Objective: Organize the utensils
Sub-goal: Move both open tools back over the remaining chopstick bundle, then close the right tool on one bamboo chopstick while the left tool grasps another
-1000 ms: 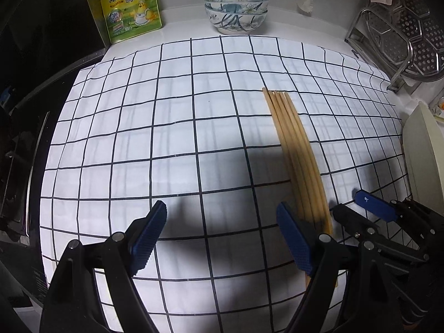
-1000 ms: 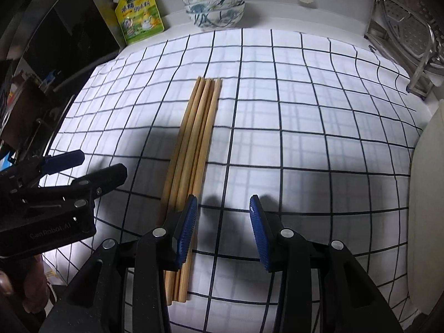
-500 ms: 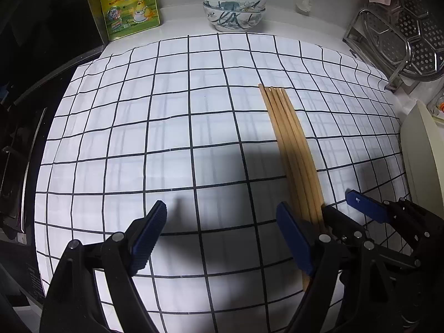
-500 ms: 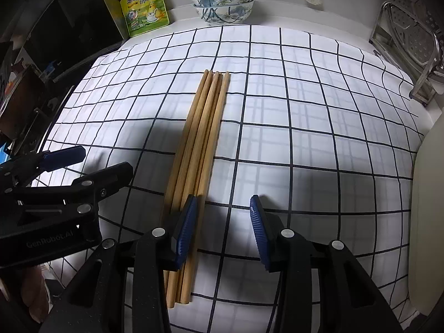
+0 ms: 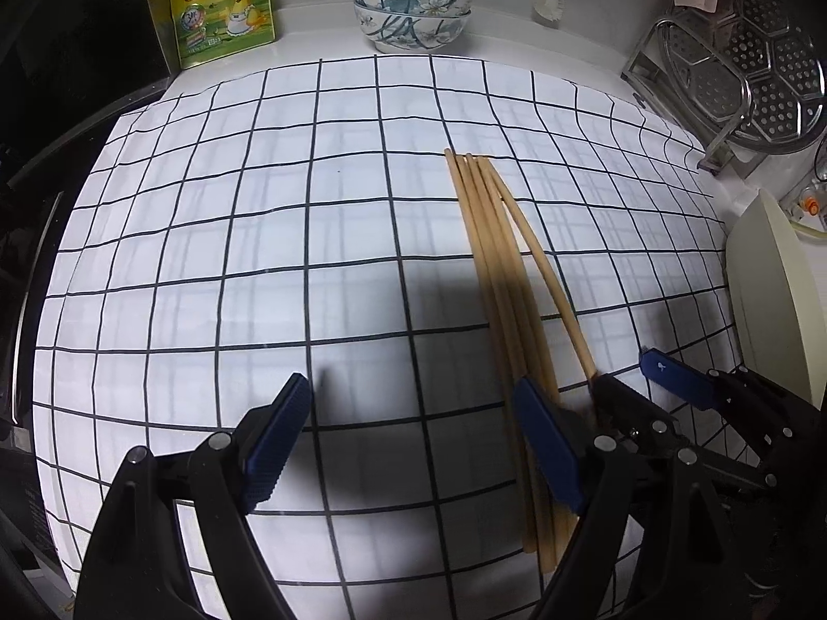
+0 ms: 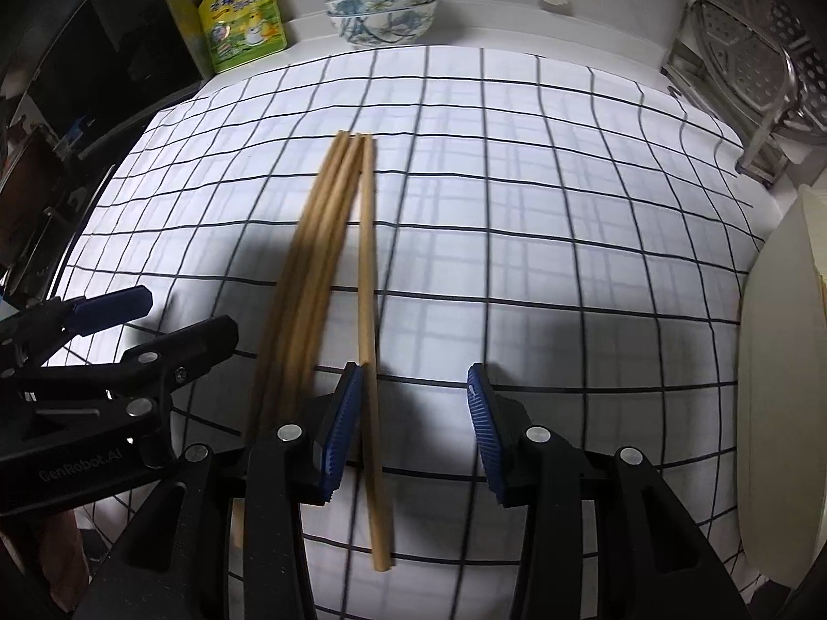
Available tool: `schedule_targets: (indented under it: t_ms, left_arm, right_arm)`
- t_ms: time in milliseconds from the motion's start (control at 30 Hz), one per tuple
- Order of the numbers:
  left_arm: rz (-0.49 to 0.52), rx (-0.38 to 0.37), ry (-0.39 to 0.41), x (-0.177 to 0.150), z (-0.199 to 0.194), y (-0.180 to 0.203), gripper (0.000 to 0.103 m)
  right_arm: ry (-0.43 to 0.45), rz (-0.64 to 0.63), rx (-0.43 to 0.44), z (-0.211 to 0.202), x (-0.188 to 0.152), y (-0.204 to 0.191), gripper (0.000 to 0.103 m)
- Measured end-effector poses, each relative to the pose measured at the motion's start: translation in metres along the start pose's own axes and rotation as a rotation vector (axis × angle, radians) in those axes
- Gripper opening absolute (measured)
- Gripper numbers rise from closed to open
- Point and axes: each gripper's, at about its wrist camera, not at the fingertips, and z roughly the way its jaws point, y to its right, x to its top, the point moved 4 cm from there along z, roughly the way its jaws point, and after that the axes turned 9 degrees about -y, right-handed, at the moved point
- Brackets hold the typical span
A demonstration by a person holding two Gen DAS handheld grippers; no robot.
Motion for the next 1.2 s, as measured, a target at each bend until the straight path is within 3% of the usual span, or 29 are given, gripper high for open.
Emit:
schedule_targets:
  t_ms: [467, 633, 1200]
  left_arm:
    - [0.034, 0.015, -0.016, -0.002, 0.01, 0.01, 0.08]
    - [0.043, 0.063, -0.031, -0.005, 0.017, 0.007, 0.084]
    - [-0.04, 0.054, 0.0, -0.002, 0.01, -0.02, 0.083]
  right_arm:
    - [0.003, 0.066, -0.01, -0.002, -0.001, 0.026, 0.04]
    - [0.01, 0.056, -0.007, -0.004, 0.0, 0.023, 0.04]
    - [0.011, 0.005, -0.028, 0.004, 0.01, 0.016, 0.041]
